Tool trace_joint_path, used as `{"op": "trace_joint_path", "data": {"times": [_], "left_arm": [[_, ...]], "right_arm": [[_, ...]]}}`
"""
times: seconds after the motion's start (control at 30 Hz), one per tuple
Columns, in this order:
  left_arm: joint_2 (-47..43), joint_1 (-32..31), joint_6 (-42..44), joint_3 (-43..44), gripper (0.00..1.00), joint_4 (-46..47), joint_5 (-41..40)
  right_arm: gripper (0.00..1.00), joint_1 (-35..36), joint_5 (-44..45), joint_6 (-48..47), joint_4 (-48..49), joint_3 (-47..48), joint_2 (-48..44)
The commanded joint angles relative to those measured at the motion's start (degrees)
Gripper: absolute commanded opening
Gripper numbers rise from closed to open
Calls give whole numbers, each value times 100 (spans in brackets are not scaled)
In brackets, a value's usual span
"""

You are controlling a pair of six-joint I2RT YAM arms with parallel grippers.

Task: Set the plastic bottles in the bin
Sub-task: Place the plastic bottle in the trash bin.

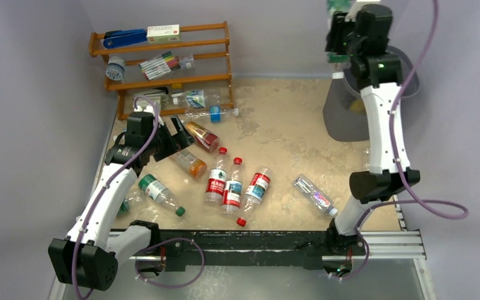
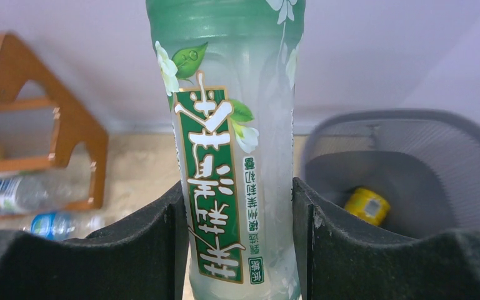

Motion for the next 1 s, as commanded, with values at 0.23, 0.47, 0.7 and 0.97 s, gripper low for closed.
{"op": "trace_joint_path", "data": {"times": [0.23,0.47,0.7,0.97], "left_arm": [[100,-315,-96,60,99,386,323],[475,-1120,-285,405,99,705,147],[1122,-2331,-352,1017,99,997,-212],[2312,-3874,6,2123,99,1134,-666]], "right_arm": [[54,-1734,50,485,556,126,-269],[59,-2106,-374,612,402,283,180],[94,-2134,-423,646,129,246,359],[100,-2134,-461,680,82,-416,-361]]}}
